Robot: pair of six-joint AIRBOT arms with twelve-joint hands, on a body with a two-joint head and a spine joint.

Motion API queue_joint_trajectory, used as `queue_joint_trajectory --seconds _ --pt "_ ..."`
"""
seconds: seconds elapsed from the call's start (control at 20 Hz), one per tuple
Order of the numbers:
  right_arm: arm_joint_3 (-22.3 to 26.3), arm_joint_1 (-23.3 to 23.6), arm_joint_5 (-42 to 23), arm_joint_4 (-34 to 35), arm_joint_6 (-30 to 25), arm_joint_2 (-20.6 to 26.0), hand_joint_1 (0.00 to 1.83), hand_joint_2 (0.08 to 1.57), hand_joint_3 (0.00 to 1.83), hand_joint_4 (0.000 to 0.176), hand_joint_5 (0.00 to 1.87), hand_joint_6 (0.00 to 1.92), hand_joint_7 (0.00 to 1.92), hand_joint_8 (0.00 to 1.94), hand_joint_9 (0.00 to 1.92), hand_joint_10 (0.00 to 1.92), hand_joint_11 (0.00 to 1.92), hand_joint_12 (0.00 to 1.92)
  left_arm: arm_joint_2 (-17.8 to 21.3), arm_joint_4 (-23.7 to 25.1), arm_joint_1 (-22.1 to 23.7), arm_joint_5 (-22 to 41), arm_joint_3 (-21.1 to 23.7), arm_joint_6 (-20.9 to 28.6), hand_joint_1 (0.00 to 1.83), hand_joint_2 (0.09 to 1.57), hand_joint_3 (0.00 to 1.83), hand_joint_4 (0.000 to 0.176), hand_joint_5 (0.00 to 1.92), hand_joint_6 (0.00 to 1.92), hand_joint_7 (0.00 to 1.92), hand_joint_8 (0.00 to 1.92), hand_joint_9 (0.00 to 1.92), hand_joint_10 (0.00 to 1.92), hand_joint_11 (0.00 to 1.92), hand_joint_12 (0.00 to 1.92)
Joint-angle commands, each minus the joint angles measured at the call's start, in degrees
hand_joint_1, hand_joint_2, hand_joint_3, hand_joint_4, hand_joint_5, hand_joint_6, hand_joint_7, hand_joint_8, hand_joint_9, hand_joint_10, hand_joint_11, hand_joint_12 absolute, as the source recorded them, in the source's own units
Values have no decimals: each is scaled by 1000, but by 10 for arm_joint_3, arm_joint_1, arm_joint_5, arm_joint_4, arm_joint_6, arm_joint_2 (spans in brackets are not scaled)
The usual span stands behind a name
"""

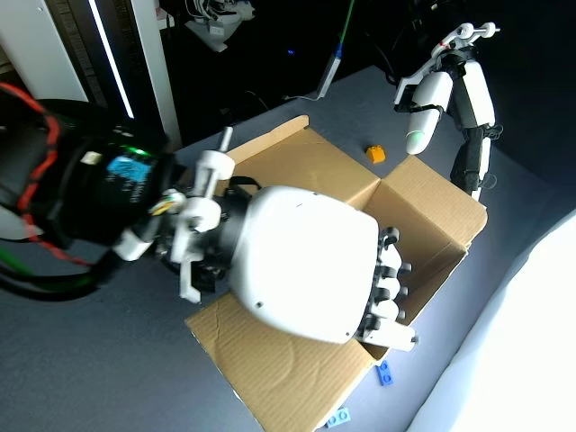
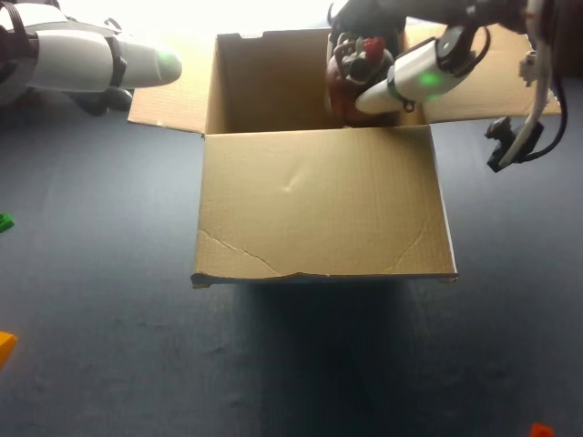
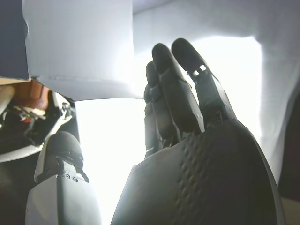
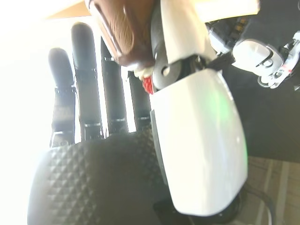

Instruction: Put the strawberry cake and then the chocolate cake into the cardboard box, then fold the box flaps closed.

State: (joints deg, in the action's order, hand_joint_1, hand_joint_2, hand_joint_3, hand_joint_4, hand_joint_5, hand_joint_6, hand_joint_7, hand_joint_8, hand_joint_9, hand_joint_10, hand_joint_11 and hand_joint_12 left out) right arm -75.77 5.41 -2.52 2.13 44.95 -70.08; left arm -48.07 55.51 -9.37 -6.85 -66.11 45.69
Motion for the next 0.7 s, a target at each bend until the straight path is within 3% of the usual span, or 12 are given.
queue_joint_trajectory --seconds 0.0,0.05,0.4,0.45,0.5,0.55,0.65 --pt "-7 4 -71 3 1 3 1353 1164 0 0 875 1121 923 1182 718 1406 271 1651 3 3 9 29 0 2 311 1050 6 15 330 2 515 5 622 6 214 1122" --pt "-12 3 -73 3 3 -1 1360 1160 0 0 890 1103 944 1186 708 1377 257 1666 3 3 9 29 0 2 276 1035 0 23 320 4 514 4 625 6 225 1124" --pt "-32 -9 -80 -27 3 -25 1361 1158 0 0 870 1068 955 1155 732 1400 238 1672 1 3 13 27 -2 2 281 1039 3 16 340 5 535 3 638 6 242 1102" --pt "-32 -9 -83 -27 3 -26 1198 1166 8 4 846 1159 906 1185 635 1172 195 1671 1 3 13 27 -2 2 276 1028 0 21 352 5 549 4 643 5 229 1128" --pt "-32 -10 -87 -27 3 -26 1198 1166 8 4 846 1159 906 1185 635 1172 195 1671 1 3 14 27 -2 2 276 1028 0 21 352 5 549 4 643 5 229 1128" --pt "-32 -10 -88 -27 3 -26 1127 1190 4 0 810 1230 737 1001 570 1159 170 1669 1 3 14 27 -2 2 272 1025 0 22 354 5 549 2 644 5 226 1134" --pt "-32 -9 -88 -27 3 -26 974 1055 0 0 505 660 624 644 461 1053 26 1592 1 3 15 27 -2 2 271 1026 0 22 345 0 537 0 635 1 213 1133"
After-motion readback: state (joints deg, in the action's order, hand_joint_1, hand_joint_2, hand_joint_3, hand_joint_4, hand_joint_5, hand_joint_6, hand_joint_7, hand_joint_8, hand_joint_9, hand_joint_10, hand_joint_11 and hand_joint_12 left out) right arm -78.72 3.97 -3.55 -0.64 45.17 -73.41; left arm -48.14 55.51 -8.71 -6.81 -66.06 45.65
